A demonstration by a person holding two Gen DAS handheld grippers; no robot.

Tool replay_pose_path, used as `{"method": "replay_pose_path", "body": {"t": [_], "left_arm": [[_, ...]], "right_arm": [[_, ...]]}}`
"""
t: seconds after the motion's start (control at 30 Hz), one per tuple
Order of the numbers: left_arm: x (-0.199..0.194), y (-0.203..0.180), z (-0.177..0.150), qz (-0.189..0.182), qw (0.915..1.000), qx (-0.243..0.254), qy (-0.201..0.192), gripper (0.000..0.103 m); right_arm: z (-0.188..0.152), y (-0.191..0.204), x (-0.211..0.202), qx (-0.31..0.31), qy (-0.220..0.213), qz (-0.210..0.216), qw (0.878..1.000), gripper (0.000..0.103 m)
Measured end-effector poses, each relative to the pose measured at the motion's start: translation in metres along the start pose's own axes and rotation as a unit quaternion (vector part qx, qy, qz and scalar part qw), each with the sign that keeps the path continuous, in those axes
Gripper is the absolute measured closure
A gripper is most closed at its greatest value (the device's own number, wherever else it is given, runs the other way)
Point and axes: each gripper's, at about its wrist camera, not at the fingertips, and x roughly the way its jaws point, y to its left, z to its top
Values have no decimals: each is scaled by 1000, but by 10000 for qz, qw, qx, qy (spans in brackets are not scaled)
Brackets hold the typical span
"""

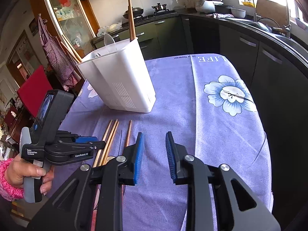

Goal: Organize utensils
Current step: 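Move both open grippers back down over the remaining wooden chopsticks, then grasp a chopstick with each gripper and lift both upright above the holder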

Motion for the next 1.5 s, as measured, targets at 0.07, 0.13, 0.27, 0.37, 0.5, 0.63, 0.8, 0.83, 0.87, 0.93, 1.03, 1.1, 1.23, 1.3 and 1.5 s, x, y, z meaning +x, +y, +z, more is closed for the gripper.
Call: {"method": "replay_pose_path", "body": {"t": [0.07, 0.13, 0.27, 0.37, 0.5, 0.63, 0.8, 0.83, 0.87, 0.93, 1.03, 1.1, 1.23, 1.3, 1.5], "left_arm": [[-1, 4, -2, -17, 10000, -1, 15, 91], [-2, 12, -5, -39, 10000, -6, 49, 93], [-3, 27, -12, -3, 10000, 28, 65, 94], [-4, 42, -18, 54, 9999, 62, 77, 94], [-6, 58, -25, 124, 9998, 102, 95, 94], [-6, 72, -28, 113, 9999, 23, 87, 94], [-5, 79, -30, 79, 9999, -41, 95, 94], [-6, 78, -30, 76, 9999, -58, 94, 94], [-6, 77, -30, 78, 9999, -59, 93, 94], [-5, 79, -29, 86, 9999, -48, 91, 94], [-3, 78, -29, 115, 9999, -40, 101, 94], [-2, 72, -27, 108, 9999, -37, 121, 94], [-1, 66, -20, 78, 9998, -30, 171, 95], [-1, 65, -16, 118, 9997, 20, 216, 95], [-1, 56, -9, 146, 9996, 53, 251, 95]], "right_arm": [[-1, 7, 9, -110, 115, -2, 9999, 77], [-1, 16, 21, -274, 261, -14, 9993, 77], [-6, 36, 51, -626, 547, -99, 9965, 77], [-9, 50, 73, -836, 761, -153, 9935, 77], [-10, 65, 97, -1013, 967, -227, 9899, 77], [-10, 75, 113, -1094, 1072, -392, 9874, 77], [-12, 84, 124, -1178, 1110, -593, 9850, 77], [-11, 84, 125, -1158, 1132, -596, 9850, 77], [-11, 84, 125, -1163, 1143, -604, 9848, 77], [-13, 87, 126, -1249, 1126, -638, 9837, 79], [-10, 90, 130, -1217, 1201, -546, 9838, 88], [-8, 89, 131, -1212, 1243, -534, 9834, 95], [-2, 84, 133, -1091, 1358, -396, 9839, 96], [1, 79, 132, -1047, 1344, -419, 9845, 96], [14, 74, 105, -947, 1052, -293, 9895, 96]]}}
